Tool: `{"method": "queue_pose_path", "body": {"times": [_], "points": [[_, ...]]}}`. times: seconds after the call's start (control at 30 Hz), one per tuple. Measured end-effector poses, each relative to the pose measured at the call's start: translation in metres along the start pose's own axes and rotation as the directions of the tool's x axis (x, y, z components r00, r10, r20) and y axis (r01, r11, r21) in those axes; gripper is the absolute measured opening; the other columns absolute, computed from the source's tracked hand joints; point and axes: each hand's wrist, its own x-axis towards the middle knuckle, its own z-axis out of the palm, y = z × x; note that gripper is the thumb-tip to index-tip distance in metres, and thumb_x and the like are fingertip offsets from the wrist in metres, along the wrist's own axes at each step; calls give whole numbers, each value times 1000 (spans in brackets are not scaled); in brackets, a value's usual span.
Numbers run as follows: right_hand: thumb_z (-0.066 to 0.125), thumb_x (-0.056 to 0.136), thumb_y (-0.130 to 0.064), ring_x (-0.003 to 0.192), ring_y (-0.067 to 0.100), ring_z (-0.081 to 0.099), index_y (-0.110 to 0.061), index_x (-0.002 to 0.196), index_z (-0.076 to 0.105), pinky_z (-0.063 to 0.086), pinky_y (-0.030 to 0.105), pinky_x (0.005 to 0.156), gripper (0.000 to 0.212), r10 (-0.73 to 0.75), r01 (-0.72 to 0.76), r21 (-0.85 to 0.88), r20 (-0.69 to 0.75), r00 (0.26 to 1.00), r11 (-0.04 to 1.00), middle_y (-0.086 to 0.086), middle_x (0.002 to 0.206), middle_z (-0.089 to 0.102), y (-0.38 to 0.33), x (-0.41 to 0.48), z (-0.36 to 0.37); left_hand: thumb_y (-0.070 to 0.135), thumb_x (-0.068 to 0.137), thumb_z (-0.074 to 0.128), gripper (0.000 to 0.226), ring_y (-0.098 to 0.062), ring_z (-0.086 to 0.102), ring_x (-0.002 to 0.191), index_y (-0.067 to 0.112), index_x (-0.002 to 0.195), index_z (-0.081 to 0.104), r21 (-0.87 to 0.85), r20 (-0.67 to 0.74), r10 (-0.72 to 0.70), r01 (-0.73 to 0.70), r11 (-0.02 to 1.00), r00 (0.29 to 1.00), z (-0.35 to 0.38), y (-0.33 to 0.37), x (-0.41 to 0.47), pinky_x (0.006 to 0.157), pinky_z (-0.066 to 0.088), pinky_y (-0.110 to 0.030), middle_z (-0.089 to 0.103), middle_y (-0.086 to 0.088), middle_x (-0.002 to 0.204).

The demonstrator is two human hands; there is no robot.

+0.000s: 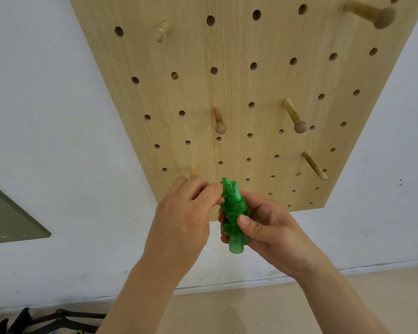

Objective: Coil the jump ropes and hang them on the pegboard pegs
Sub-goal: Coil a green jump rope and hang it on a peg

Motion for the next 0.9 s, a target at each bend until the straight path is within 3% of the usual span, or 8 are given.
{"method": "queue_pose_path", "body": {"times": [0.13, 0.2, 0.3, 0.4, 0.5, 0.6, 0.83, 0.9], "points": [[59, 86, -10, 85, 21, 60, -12, 128, 58, 51, 32, 80, 42, -12, 3, -239, -36, 999, 971, 6, 95, 63, -4, -1, 4, 18, 92, 49, 13, -12, 52, 70, 18, 87, 61, -251, 47, -159, 165, 954, 986, 3, -2, -1, 58, 45, -26, 57, 10, 77], [60, 86, -12, 85, 13, 61, -18, 126, 59, 51, 27, 77, 40, -40, 17, -375, -54, 998, 927, -1, 94, 64, -9, 0, 5, 22, 96, 52, 17, -12, 58, 64, 18, 85, 65, -497, 134, -368, 383, 779, 920, 2, 3, -1, 55, 48, -22, 62, 6, 72], [61, 87, -16, 88, 17, 62, -24, 126, 58, 52, 31, 76, 40, -64, 25, -485, -63, 996, 874, -2, 100, 66, -14, -1, 6, 15, 88, 63, 8, -8, 61, 59, 16, 88, 71, -758, 283, -575, 546, 357, 768, -1, 12, -1, 55, 49, -19, 69, -1, 68], [62, 88, -18, 91, 25, 60, -33, 122, 58, 52, 39, 76, 38, -58, 1, -578, -80, 995, 816, 1, 104, 65, -18, -4, 8, 24, 85, 61, 16, -12, 62, 63, 18, 90, 75, -803, 322, -584, 542, 249, 745, -1, 13, -5, 63, 52, -23, 72, -3, 74], [64, 91, -16, 88, 7, 58, -33, 125, 54, 50, 28, 76, 39, -95, -7, -755, -92, 991, 656, -15, 99, 63, -24, -6, 8, 24, 86, 57, 21, -16, 70, 74, 21, 97, 74, -800, 337, -565, 546, 250, 753, -7, 16, -7, 70, 56, -24, 75, -2, 85], [62, 92, -22, 92, 8, 55, -29, 133, 47, 48, 33, 80, 45, -169, 12, -949, -44, 985, 314, -13, 106, 57, -31, -7, 12, 27, 87, 56, 26, -18, 72, 83, 21, 111, 66, -806, 360, -512, 537, 249, 780, -11, 19, -6, 73, 58, -27, 74, -3, 90], [60, 92, -28, 85, 9, 41, -25, 138, 38, 35, 24, 72, 50, -97, 1, -997, 8, 995, -73, -9, 109, 49, -46, -8, 23, 16, 86, 68, 9, 3, 66, 85, 25, 86, 66, -632, 318, -459, 546, 550, 830, -10, 16, -2, 75, 49, -11, 72, 13, 86], [57, 93, -29, 89, 13, 47, -24, 137, 37, 40, 26, 74, 48, -66, -24, -988, -14, 998, -155, -7, 111, 50, -44, -6, 22, 26, 87, 66, 5, 11, 53, 92, 26, 84, 61, -416, 216, -407, 461, 784, 888, -8, 11, -3, 81, 38, -4, 63, 19, 94]]}}
